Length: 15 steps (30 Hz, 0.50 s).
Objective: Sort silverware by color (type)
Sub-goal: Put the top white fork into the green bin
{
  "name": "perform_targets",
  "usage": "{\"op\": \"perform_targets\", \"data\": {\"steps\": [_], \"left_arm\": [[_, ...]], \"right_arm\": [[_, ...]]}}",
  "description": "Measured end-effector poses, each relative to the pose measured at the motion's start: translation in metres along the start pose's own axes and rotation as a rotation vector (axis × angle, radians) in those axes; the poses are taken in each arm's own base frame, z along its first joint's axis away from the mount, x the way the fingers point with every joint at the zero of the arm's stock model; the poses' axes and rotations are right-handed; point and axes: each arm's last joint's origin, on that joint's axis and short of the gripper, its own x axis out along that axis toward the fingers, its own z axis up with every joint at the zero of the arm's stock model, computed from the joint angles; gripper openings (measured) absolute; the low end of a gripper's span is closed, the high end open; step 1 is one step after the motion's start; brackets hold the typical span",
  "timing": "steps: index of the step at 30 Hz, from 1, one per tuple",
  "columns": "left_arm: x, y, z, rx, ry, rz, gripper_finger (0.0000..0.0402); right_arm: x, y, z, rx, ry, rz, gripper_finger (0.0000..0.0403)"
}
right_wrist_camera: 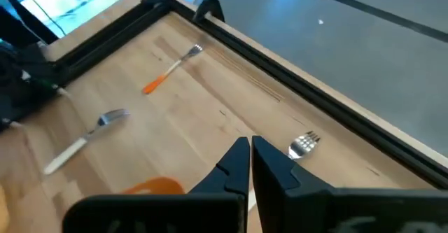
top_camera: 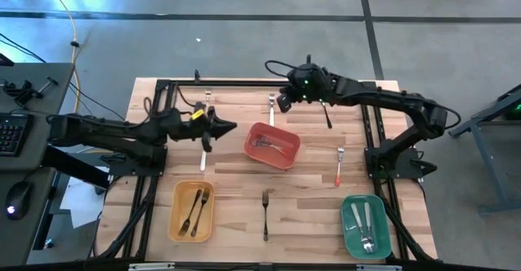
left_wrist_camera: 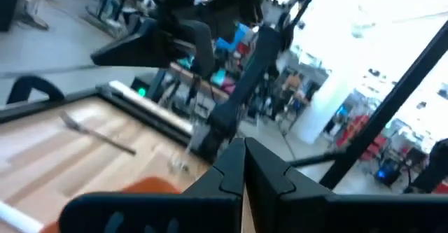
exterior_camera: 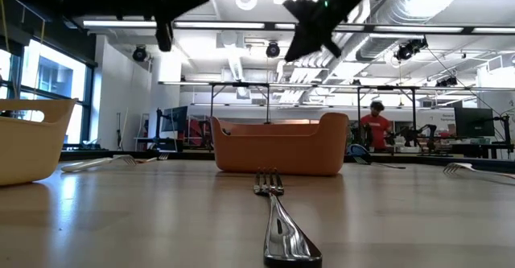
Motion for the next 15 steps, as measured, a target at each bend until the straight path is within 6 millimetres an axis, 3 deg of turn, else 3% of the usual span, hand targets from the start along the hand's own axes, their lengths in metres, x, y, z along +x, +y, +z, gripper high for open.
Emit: {"op": "perform_targets", "data": {"steps": [4, 7, 11, 15], "left_arm": [[-0.008, -0.007, 0.006, 0.065, -0.023, -0.011, 0.0], [-0.012, -0.008, 0.01, 0.074, -0.029, -0.02, 0.0], [-0.017, -0.009, 0.013, 0.1, -0.012, -0.045, 0.0], [-0.021, -0.005, 0.014, 0.095, 0.008, -0.011, 0.0]], "right_arm": [[-0.018, 0.013, 0.016, 0.078, -0.007, -0.018, 0.0002], [-0.022, 0.023, 0.013, 0.145, 0.013, -0.004, 0.0014], [-0.019, 0.026, 0.008, 0.196, 0.029, -0.046, 0.0052], [-0.002, 0.021, 0.001, 0.211, 0.085, -0.082, 0.0098]]}}
